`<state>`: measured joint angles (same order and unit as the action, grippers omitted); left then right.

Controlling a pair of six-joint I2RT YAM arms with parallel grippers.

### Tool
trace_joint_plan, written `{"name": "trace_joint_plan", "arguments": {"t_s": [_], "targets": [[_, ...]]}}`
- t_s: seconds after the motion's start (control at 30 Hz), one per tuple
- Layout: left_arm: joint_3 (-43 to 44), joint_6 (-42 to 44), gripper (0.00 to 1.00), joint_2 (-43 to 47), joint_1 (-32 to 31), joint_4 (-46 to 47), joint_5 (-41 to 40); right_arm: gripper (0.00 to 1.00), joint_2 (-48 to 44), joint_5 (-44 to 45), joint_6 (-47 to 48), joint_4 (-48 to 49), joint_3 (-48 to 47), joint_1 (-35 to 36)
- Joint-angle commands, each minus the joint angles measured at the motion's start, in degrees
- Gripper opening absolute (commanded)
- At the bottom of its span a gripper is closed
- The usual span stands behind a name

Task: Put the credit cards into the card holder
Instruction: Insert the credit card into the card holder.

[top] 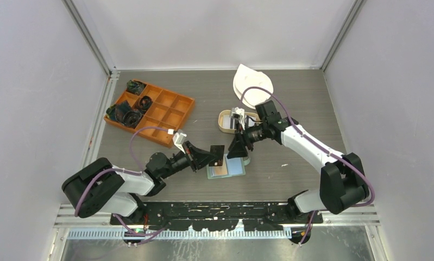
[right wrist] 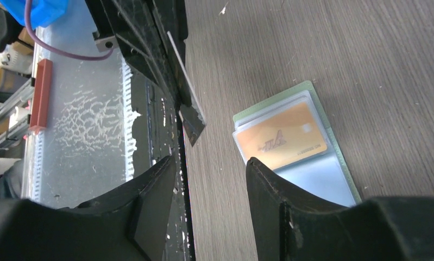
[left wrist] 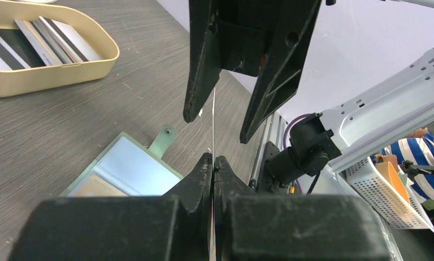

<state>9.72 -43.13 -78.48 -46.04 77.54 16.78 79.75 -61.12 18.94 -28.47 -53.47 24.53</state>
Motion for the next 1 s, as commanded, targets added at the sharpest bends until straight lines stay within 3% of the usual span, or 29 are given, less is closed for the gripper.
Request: {"name": "trace_joint_plan", "arguments": {"t_s": [0.0, 0.2, 0.37, 0.47, 0.6, 0.63, 0.8, 0.9, 0.97], "targets": [[2.09, 1.90, 0.00, -0.35, -0.68, 4.46, 1.97, 0.56, -2.44, -0.06, -6.99, 6.65, -1.72, 0.07], [2.73, 1.67, 0.00, -0.75, -1.06, 4.46, 2.63, 0.50, -2.57, -1.01, -12.46, 10.95, -1.08, 0.07], [3.76, 1.30, 0.00, -1.77, -1.31, 4.46, 4.00, 0.39, -2.41, -3.27, -15.45, 13.84, -0.61, 0.07], [4.20, 1.05, 0.00, -2.52, -1.42, 4.46, 4.10, 0.27, -2.38, -4.98, -15.71, 14.32, -0.41, 0.13], [4.19, 0.65, 0.00, -2.82, -1.43, 4.46, 3.31, 0.02, -2.48, -7.61, -13.52, 12.40, -0.72, 0.14], [4.05, 0.54, 0.02, -2.90, -1.42, 4.46, 2.90, 0.01, -2.59, -8.02, -12.66, 11.41, -0.95, 0.14], [1.58, -0.15, 0.20, -1.49, -1.46, 4.42, -2.06, 0.01, -3.01, -5.15, -10.07, 8.05, -1.27, -0.90], [-1.05, -1.00, 0.46, 0.98, -1.33, 2.05, -6.58, 0.01, -3.10, 0.19, -15.98, 11.66, 0.92, -3.11], [-2.02, -1.44, 0.52, 3.96, -1.29, -4.10, -8.48, 0.01, -3.20, 3.94, -18.73, 13.10, 3.27, -4.88]]}}
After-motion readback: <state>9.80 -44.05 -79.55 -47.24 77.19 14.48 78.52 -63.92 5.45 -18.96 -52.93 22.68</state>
